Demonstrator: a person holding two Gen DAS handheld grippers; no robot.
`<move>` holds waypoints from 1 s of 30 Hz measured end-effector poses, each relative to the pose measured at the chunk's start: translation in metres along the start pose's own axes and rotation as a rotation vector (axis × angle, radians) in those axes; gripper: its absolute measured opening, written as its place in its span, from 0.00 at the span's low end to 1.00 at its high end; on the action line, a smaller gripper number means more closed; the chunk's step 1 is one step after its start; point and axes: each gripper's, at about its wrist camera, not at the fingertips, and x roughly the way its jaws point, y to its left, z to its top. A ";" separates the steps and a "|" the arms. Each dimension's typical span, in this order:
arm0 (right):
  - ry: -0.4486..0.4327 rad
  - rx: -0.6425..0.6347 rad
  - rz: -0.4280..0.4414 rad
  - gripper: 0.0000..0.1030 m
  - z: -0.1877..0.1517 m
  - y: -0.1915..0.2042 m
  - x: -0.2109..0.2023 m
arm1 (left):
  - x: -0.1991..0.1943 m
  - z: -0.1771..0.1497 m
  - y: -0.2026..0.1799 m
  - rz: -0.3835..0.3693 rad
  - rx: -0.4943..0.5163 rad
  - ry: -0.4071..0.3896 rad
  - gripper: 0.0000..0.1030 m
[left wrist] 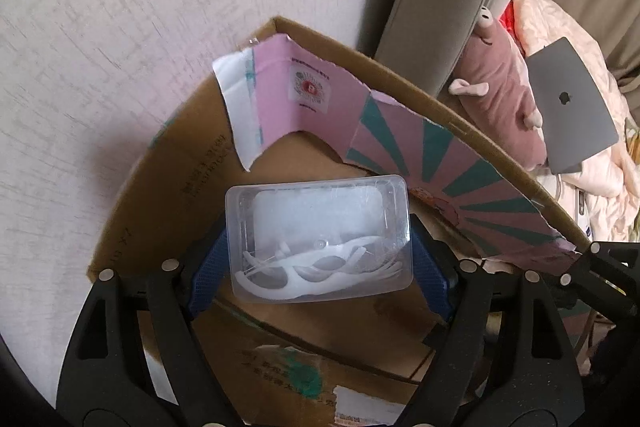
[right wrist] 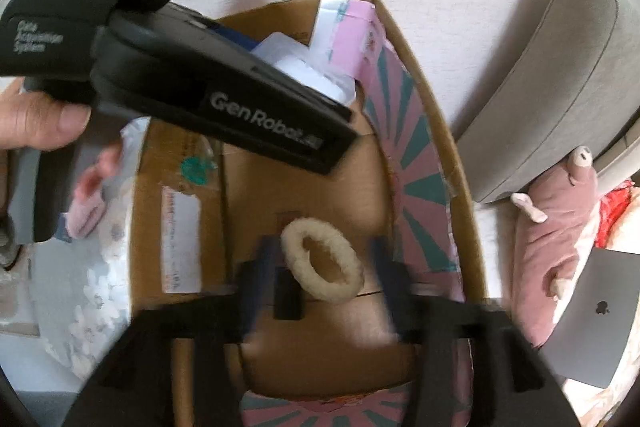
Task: Organize objects
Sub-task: 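Carry case and scrunchie into the cardboard box and open both tools, then withdraw both tools from the box back over the tray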
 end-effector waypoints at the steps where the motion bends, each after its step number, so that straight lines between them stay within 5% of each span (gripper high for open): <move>1: -0.010 0.003 0.002 0.84 -0.001 0.000 -0.002 | -0.001 0.000 0.000 0.001 -0.004 -0.003 1.00; 18: -0.053 0.032 -0.010 0.84 -0.010 -0.007 -0.028 | -0.011 -0.003 -0.013 0.009 -0.022 -0.038 1.00; 30: -0.176 -0.005 0.001 0.84 -0.010 0.014 -0.105 | -0.113 -0.040 -0.006 0.045 -0.059 -0.177 1.00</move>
